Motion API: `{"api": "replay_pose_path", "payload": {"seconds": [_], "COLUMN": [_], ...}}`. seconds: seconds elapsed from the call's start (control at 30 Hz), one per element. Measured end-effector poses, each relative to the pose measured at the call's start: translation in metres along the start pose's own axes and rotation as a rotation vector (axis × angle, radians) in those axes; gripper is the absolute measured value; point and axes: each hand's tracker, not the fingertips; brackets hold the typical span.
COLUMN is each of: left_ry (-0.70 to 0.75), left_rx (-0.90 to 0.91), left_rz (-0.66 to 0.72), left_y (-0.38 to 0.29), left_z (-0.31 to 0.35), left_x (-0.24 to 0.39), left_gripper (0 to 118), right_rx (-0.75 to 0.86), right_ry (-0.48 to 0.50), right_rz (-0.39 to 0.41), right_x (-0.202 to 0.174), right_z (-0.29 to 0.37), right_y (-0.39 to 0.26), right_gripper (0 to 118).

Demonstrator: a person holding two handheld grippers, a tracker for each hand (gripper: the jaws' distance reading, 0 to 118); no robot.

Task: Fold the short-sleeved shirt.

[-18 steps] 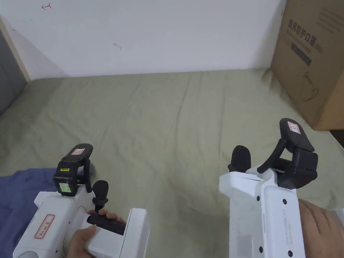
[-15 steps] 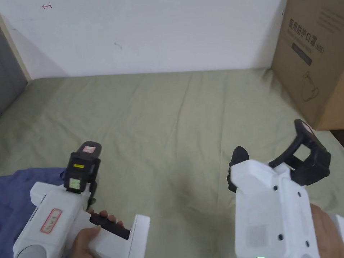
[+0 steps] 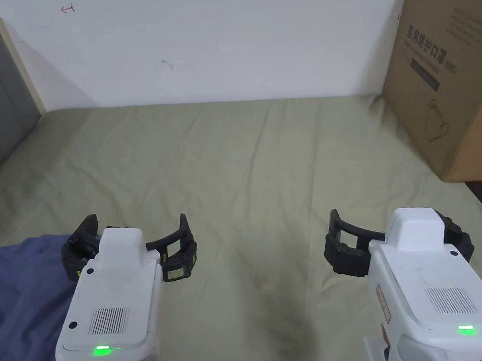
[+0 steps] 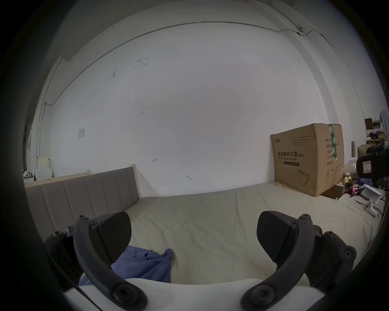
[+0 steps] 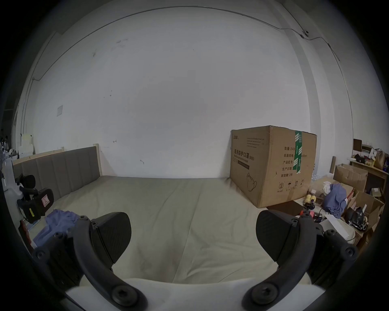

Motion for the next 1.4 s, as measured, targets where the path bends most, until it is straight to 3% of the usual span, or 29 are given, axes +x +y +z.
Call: {"api": "replay_pose_path", "payload": {"seconds": [1.4], "left_ry": [0.000], "left_rx": [-0.004], "left_rz": [0.015], "left_y": [0.0043], "left_z": [-0.0010], "left_x": [-0.0031], "left_gripper": [118], "right_rx": [0.005], "right_ry": [0.001], "right_rz": [0.025], "right_x": [-0.0009], "right_z": [0.0009], "right_y": [0.0042], "right_gripper": [116]}}
